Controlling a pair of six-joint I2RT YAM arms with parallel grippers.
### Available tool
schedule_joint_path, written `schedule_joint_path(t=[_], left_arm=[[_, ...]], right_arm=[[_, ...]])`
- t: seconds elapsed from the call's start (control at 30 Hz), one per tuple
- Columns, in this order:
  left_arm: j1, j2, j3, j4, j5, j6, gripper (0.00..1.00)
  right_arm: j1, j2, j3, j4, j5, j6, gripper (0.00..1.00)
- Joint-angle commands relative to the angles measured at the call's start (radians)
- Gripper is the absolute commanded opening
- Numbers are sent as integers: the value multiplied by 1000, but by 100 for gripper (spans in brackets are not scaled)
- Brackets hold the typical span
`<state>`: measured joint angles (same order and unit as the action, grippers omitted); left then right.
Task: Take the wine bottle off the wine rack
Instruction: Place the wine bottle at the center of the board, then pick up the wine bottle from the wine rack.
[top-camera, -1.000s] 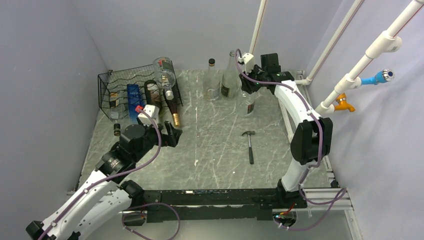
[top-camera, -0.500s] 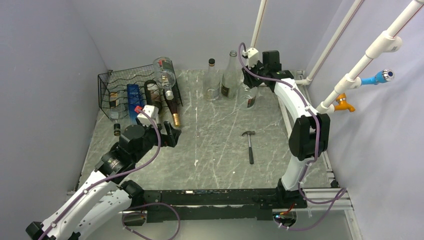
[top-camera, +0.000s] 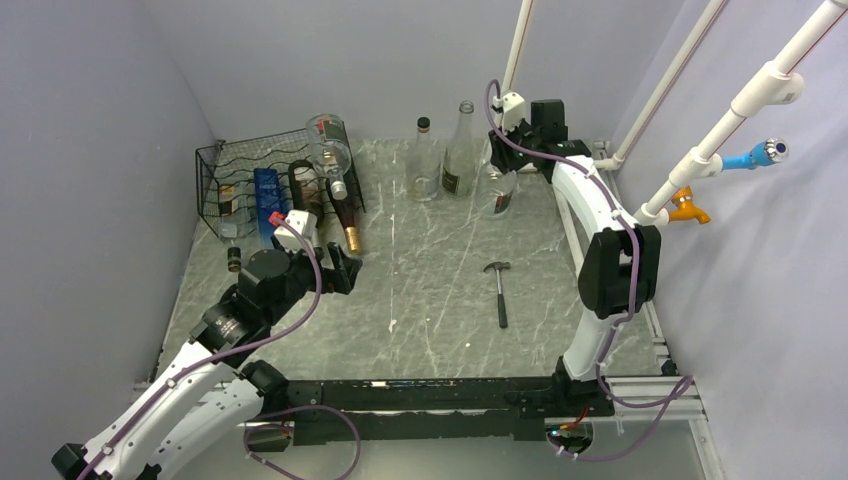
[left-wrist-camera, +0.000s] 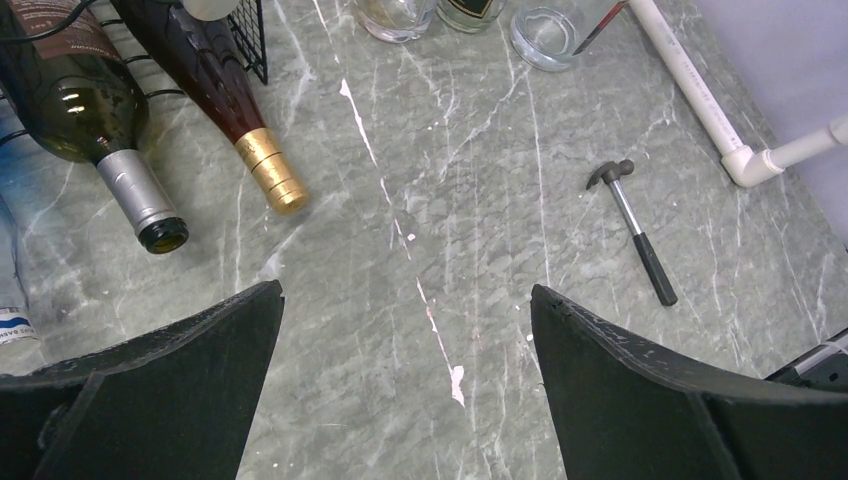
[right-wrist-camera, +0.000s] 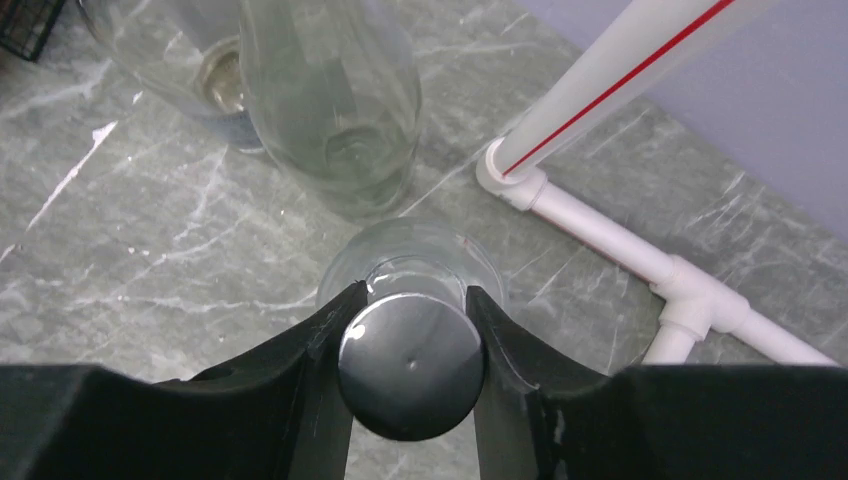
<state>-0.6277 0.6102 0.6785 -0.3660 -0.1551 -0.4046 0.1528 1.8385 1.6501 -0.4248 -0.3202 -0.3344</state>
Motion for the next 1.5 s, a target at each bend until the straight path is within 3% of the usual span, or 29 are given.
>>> schedule_joint_path(t=[0.0,0.53,0.87,1.47], left_arm=[[5,-4,22,7,-3,12,99],[5,8,42,4,9,12,100],[5,15,58,6,27,9,99],[65,175,234,-11,72,8,100]], right_arm=[[-7,-46,41,171,-46,26,45],[-13,-144,15,126,-85,22,85],[-12,-255,-10,62,-121,-12,94],[-12,-556,-231,-133,-563,-163,96]])
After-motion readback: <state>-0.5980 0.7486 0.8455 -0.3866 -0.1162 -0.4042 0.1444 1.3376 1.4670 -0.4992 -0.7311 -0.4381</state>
